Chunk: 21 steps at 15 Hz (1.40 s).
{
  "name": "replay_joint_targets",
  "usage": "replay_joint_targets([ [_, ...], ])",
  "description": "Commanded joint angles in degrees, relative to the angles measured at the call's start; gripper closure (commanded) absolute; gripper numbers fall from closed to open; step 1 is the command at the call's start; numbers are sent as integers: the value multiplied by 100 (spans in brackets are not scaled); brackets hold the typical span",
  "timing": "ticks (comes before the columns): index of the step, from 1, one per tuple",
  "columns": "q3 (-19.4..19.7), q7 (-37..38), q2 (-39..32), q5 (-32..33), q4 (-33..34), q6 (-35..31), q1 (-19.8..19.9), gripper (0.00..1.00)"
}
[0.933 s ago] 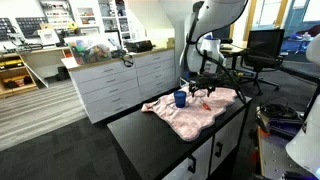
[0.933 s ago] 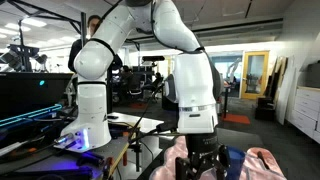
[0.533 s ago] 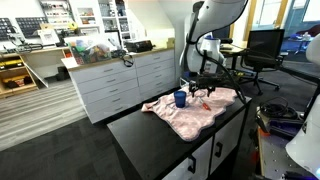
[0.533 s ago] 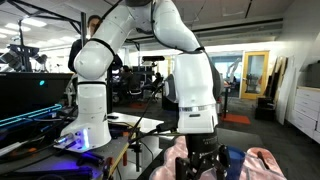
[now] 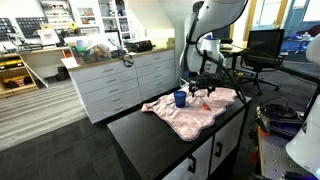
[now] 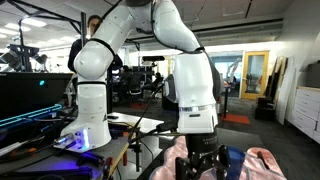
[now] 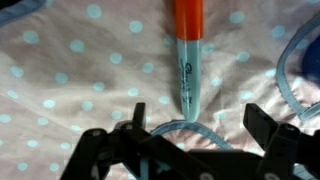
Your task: Put the sharpie in the cup
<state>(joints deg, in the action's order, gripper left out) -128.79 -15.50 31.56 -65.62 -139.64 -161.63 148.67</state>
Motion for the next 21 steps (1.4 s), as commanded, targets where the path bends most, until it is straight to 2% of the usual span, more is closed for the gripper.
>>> replay_joint_targets([
  [1, 0, 0, 0, 0, 0, 0, 0, 0],
  [11, -11, 38, 103, 94, 20, 172, 28, 0],
  [13, -86, -164, -3, 49, 35, 297, 132, 0],
  [16, -5, -440, -18, -36, 34, 628, 93, 0],
  [17, 146, -557, 80, -148, 48, 769, -60, 0],
  [21, 236, -890, 158, -214, 45, 850, -104, 0],
])
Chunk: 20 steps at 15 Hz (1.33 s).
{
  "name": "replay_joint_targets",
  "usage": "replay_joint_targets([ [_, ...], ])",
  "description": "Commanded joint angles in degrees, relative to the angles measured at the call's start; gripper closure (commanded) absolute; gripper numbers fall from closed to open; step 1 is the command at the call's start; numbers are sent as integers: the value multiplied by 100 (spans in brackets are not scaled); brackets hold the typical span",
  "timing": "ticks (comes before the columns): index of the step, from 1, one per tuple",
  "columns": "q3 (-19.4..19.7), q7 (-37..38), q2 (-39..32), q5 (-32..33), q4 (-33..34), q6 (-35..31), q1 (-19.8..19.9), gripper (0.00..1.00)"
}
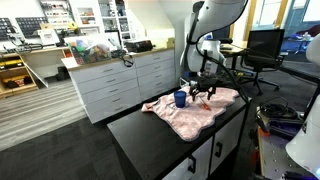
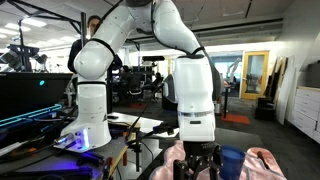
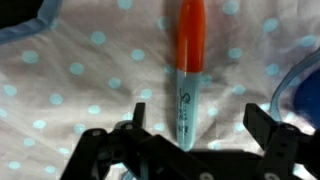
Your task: Put the sharpie in the cup
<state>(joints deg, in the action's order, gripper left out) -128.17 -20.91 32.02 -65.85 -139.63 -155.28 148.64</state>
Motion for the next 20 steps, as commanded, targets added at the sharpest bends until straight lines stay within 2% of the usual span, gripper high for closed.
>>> replay_joint_targets([
  [1, 188, -423, 117, -202, 39, 215, -105, 0],
  [12, 160, -853, 368, -465, 84, 386, -123, 0],
  [13, 153, -855, 413, -523, 93, 324, -139, 25],
  [15, 188, -872, 493, -589, 105, 263, -199, 33],
  [20, 389, -694, 696, -544, 163, 199, -412, 66],
])
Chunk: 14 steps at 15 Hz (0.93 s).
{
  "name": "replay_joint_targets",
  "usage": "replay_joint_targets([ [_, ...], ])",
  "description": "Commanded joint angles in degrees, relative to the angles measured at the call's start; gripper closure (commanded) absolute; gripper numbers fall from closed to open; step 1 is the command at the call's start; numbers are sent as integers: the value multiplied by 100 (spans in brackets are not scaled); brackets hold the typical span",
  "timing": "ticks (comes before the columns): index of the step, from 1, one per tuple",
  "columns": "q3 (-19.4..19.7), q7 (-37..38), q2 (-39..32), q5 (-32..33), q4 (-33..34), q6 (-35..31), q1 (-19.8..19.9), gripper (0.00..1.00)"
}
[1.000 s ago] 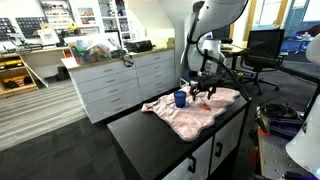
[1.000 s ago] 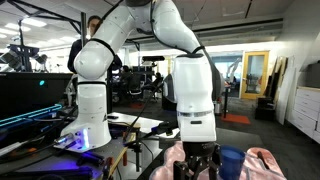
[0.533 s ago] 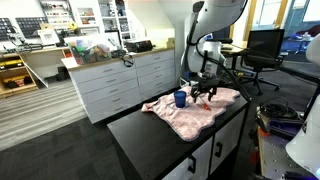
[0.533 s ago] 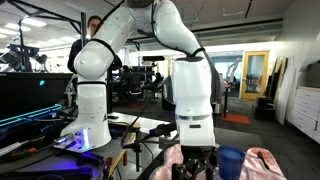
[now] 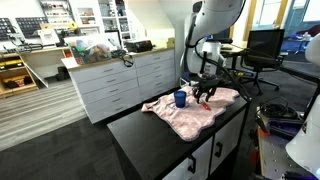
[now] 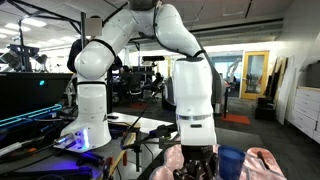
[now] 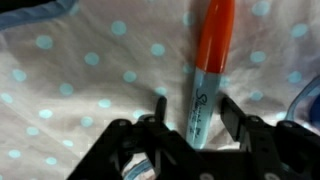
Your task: Put the sharpie in the cup
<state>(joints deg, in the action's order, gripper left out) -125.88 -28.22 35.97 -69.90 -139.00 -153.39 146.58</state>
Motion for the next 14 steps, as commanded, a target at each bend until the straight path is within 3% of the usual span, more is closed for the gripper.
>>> replay_joint_targets([
  [1, 231, 117, 356, -73, 110, -11, -288, 72],
  [5, 395, 267, 443, 48, 145, 105, -461, 98],
  [14, 605, 353, 428, -3, 115, 45, -658, 96],
])
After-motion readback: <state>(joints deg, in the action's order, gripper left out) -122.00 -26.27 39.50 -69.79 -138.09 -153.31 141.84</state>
